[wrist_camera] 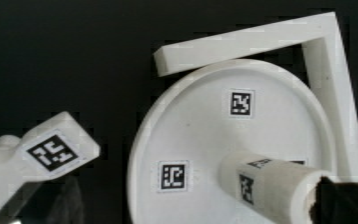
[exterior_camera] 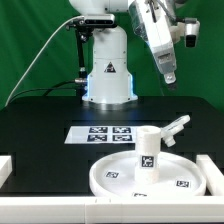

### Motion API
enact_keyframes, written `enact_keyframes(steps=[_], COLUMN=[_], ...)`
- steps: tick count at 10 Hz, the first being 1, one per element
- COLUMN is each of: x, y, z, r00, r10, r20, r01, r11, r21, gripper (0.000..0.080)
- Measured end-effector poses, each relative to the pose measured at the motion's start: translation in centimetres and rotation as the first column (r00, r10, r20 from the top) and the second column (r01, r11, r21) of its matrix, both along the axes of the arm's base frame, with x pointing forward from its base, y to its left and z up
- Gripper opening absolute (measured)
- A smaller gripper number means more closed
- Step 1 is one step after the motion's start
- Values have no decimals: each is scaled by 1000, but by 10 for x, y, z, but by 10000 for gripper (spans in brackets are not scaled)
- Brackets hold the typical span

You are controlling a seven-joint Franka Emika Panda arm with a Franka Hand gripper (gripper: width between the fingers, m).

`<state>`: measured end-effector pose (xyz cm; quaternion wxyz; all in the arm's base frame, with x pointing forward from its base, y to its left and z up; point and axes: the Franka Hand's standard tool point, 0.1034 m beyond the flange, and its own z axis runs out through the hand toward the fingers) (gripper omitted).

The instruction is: Assemble round table

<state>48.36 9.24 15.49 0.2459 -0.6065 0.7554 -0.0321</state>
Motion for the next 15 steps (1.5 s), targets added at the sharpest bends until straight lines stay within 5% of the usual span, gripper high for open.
enact_keyframes(steps=[3, 6, 8, 10, 15], x=[31, 43, 28, 29, 26], y=[-7, 10, 10, 8, -5], z=[15, 26, 0, -1, -10], r00=[997, 993, 996, 996, 979], r10=[-64, -102, -90, -92, 201], r20=[36, 56, 4, 3, 36], r01=[63, 99, 89, 92, -196], r11=[997, 994, 995, 995, 974], r21=[35, 52, 41, 37, -112], gripper=[649, 649, 649, 649, 649])
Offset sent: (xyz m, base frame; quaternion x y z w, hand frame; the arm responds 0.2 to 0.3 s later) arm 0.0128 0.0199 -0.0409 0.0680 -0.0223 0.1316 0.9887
